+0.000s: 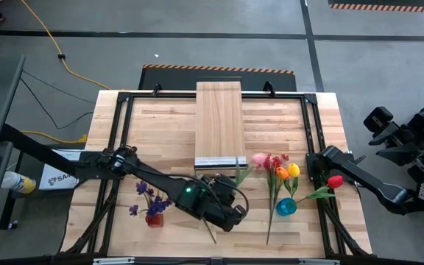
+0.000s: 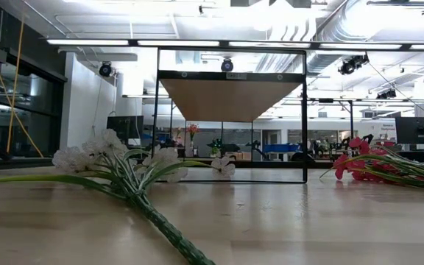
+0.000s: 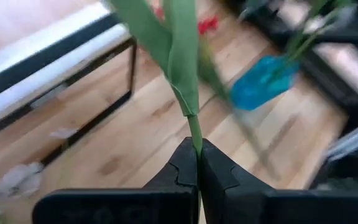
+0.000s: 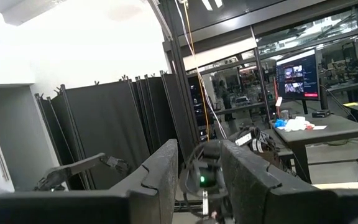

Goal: Pick and place flowers into a vace then onto a shelf
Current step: Put the pink tulip into the red vase

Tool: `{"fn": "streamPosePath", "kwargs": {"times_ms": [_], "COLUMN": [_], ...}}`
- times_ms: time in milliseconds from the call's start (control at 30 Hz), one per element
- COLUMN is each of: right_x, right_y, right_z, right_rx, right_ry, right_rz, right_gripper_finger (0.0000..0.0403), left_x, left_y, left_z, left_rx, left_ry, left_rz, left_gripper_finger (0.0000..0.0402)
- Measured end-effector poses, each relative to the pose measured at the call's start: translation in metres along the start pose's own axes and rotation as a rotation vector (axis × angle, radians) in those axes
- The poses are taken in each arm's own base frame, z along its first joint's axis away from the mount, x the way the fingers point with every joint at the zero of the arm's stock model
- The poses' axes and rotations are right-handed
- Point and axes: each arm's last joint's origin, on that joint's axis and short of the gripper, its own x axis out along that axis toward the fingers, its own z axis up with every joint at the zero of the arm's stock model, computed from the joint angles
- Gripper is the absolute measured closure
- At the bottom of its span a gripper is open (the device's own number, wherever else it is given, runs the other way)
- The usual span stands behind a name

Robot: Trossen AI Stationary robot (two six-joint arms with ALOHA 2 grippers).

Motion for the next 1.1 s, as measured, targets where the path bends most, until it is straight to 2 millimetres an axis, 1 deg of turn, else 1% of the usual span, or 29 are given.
{"fn": "streamPosePath", "kwargs": {"times_ms": [167,400,633,767,900,1000,1100], "right_x": [0.0,0.0,0.0,0.0,0.0,0.0,0.0], "right_y": [0.0,0.0,0.001,0.001,0.002,0.002,0.002], "right_z": [0.0,0.0,-0.001,-0.001,-0.002,-0.002,-0.002], "right_rx": [0.0,0.0,-0.001,0.0,0.0,0.0,-0.001], "right_ry": [0.0,0.0,0.02,0.044,0.061,0.064,0.064], "right_rz": [0.0,0.0,0.02,0.044,0.061,0.064,0.064], "right_gripper_finger": [0.0289,0.0289,0.0289,0.0289,0.0289,0.0289,0.0289], "left_x": [-0.02,-0.058,-0.093,-0.118,-0.15,-0.173,-0.195], "left_y": [0.004,0.011,0.017,0.022,0.024,0.024,0.024], "left_z": [0.011,0.03,0.043,0.045,0.042,0.033,0.02], "left_rx": [-0.014,-0.039,-0.033,-0.011,0.011,0.043,0.06], "left_ry": [-0.074,-0.234,-0.349,-0.415,-0.493,-0.56,-0.631], "left_rz": [-0.005,-0.021,-0.047,-0.058,-0.089,-0.102,-0.102], "left_gripper_finger": [0.0369,0.0369,0.0369,0.0369,0.0369,0.0369,0.0369]}}
